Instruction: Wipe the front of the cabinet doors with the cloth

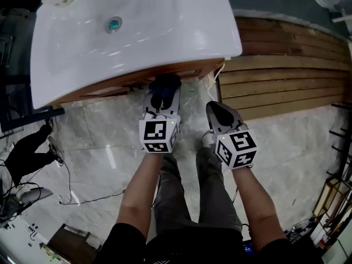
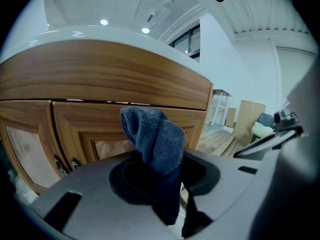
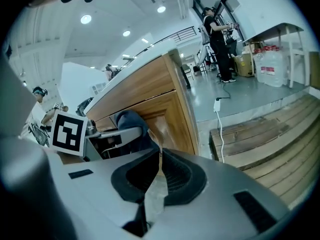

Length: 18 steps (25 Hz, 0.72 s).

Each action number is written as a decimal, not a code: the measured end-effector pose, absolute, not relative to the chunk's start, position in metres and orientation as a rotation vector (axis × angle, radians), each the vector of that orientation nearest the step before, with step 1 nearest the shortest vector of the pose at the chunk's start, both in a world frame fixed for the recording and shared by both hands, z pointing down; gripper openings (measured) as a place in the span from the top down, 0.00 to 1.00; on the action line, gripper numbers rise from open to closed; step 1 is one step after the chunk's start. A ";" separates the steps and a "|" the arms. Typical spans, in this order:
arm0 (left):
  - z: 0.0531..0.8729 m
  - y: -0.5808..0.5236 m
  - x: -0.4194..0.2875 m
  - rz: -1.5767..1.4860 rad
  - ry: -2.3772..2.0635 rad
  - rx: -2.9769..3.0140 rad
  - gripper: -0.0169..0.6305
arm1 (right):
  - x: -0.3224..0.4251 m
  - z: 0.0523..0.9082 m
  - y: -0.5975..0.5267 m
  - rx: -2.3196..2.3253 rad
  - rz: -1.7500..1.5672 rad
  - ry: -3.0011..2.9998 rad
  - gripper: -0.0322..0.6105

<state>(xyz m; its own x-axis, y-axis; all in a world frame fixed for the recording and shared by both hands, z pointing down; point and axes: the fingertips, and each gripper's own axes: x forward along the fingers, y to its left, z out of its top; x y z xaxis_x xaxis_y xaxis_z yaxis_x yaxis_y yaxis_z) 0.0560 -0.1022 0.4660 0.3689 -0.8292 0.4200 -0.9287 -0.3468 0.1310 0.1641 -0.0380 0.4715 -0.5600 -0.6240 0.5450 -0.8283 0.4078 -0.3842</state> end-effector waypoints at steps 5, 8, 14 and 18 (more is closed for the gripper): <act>0.469 -0.108 0.085 0.402 -1.503 2.309 0.77 | 0.183 0.473 -0.040 1.286 0.930 -2.351 0.88; 0.471 -0.109 0.103 0.408 -1.477 2.323 0.77 | 0.194 0.474 -0.040 1.300 0.938 -2.349 0.88; 0.475 -0.111 0.132 0.403 -1.437 2.341 0.77 | 0.211 0.476 -0.038 1.313 0.940 -2.342 0.88; 0.475 -0.110 0.137 0.392 -1.441 2.327 0.77 | 0.214 0.477 -0.038 1.302 0.936 -2.339 0.88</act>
